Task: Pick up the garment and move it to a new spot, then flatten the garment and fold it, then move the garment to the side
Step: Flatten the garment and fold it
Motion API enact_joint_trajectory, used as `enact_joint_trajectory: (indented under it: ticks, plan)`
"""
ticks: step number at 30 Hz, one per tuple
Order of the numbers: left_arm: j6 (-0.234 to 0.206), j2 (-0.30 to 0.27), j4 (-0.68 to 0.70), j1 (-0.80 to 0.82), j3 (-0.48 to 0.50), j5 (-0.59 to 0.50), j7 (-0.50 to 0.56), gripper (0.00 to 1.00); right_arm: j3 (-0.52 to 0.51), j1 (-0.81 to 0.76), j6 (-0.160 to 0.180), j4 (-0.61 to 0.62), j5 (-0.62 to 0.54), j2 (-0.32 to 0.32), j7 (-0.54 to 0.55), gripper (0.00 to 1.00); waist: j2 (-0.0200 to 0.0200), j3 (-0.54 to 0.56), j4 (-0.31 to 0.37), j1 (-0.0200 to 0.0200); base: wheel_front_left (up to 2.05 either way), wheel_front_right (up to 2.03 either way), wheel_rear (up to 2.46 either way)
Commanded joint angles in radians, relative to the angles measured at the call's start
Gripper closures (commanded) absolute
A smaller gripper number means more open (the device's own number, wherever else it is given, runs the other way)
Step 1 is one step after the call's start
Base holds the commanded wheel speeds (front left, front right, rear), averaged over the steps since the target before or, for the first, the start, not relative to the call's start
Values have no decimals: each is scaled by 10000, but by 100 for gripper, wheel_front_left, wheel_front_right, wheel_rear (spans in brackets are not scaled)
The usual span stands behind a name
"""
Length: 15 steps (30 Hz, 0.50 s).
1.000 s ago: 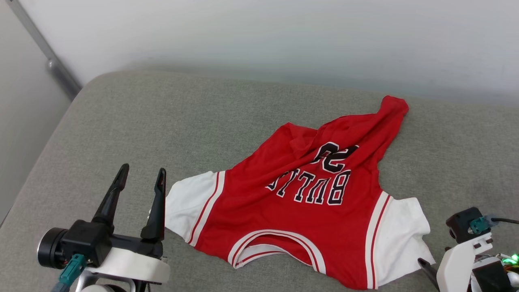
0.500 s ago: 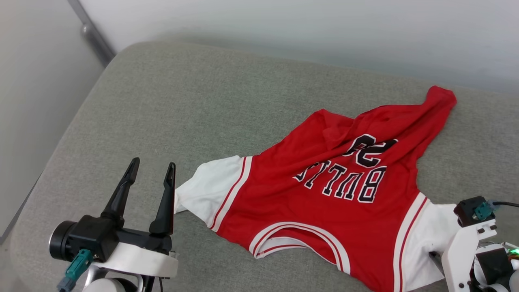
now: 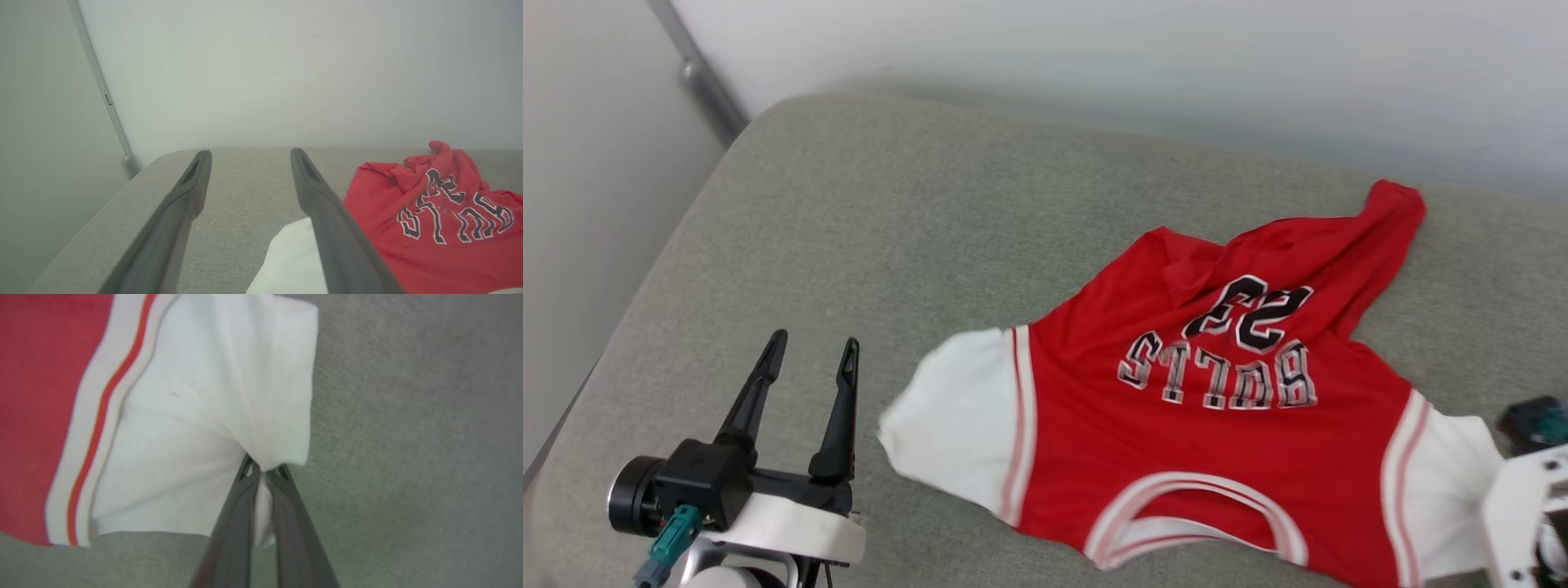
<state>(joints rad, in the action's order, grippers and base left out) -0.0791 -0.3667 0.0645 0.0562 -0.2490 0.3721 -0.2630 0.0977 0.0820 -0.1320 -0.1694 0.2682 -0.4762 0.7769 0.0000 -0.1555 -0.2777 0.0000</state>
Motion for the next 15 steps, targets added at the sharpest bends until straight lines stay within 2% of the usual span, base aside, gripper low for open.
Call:
enact_joint_trajectory:
  ticks: [1,6,10,11,12,15]
  plan:
    - [58,41,-39,-142,62,-16,-24,0,-214,-438,24,-282,-130,-252,219,100,0,157,170,0,0,0,0]
    - [179,108,-127,-354,150,-114,-25,0,-1308,-900,20,196,-245,-548,522,100,0,410,464,0,0,0,0]
    - [344,160,-210,-439,158,-200,-25,0,-2006,-1544,18,662,-220,-402,650,100,0,491,640,0,0,0,0]
    - [398,173,-230,-465,158,-213,-25,0,-2162,-1648,20,799,-279,-325,556,83,0,484,703,0,0,0,0]
    - [446,188,-258,-476,158,-243,-25,0,-2327,-1733,20,878,-357,-228,472,0,0,477,749,0,0,0,0]
    - [554,235,-405,-487,107,-197,-25,0,-2750,-1812,18,974,-579,215,-116,0,0,513,894,0,0,0,0]
